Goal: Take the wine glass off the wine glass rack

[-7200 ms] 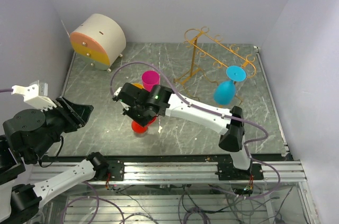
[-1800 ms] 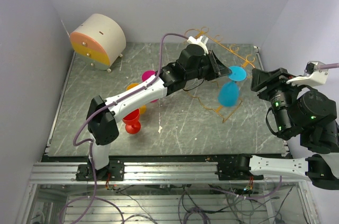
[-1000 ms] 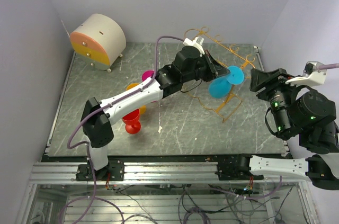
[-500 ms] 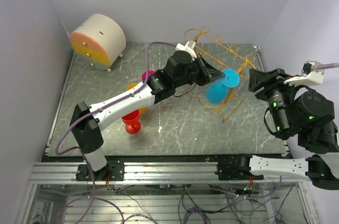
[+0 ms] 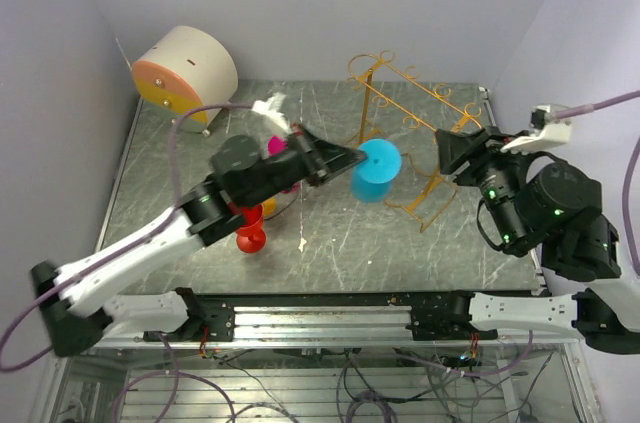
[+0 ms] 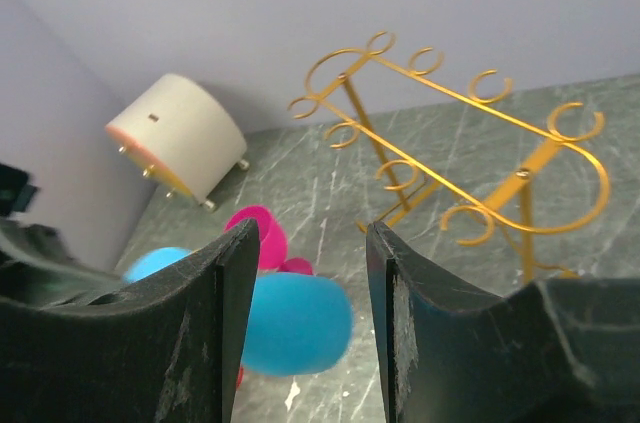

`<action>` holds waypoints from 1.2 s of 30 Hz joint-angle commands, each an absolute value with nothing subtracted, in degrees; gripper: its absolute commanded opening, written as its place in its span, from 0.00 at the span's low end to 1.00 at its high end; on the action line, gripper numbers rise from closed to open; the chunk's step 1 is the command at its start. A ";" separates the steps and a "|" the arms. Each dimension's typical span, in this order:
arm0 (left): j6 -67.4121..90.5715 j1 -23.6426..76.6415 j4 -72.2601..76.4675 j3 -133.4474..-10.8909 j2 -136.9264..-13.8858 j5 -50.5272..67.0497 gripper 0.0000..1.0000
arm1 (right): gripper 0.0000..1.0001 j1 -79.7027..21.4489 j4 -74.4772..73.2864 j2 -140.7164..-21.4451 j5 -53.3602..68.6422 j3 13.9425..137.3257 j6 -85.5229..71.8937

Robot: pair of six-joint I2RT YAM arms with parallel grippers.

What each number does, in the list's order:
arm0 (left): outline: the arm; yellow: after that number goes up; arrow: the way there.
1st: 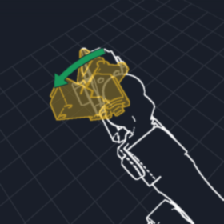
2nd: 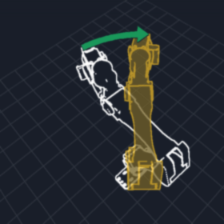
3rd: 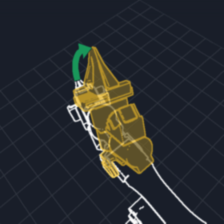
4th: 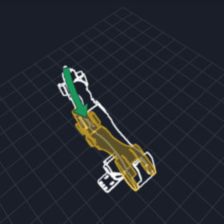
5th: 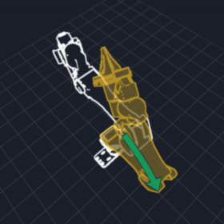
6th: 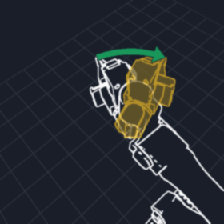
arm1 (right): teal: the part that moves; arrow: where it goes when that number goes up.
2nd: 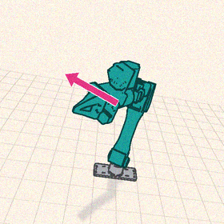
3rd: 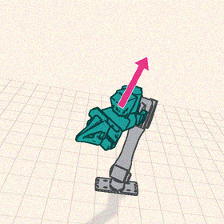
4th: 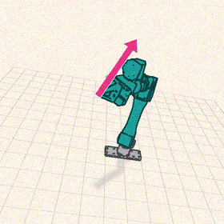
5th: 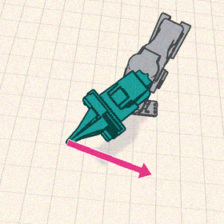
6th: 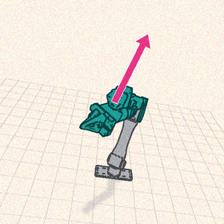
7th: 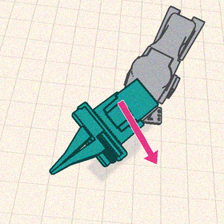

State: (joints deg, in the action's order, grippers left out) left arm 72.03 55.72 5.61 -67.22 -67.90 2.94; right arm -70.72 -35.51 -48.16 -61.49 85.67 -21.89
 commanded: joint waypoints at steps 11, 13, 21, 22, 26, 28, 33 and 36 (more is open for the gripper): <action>59.95 55.90 -6.65 -63.94 -26.43 1.00 0.07 | 0.48 -70.64 -23.89 -61.55 -10.60 89.68 -15.88; 59.33 55.90 -7.07 -64.47 -23.68 2.24 0.07 | 0.49 -70.58 -19.75 -62.28 0.27 89.07 -15.09; 59.37 55.90 -11.37 -65.64 -15.61 2.38 0.07 | 0.72 -70.36 -7.98 -63.49 19.05 86.74 -16.31; 59.72 55.90 -11.09 -65.39 -15.18 2.47 0.07 | 0.73 -70.24 -7.77 -64.12 19.98 87.13 -16.42; 61.10 55.90 -7.39 -64.18 -13.85 4.50 0.07 | 0.74 -69.92 -7.38 -65.98 22.78 87.89 -16.02; 62.31 55.91 -3.53 -62.71 -13.05 6.28 0.07 | 0.76 -69.40 -6.06 -66.28 24.67 87.09 -15.97; 65.39 55.90 6.15 -58.56 -11.42 9.72 0.07 | 0.78 -67.77 -1.12 -67.47 31.65 86.63 -16.97; 65.16 55.90 6.64 -58.84 -11.02 10.74 0.07 | 0.78 -67.52 0.48 -67.88 31.75 86.41 -16.43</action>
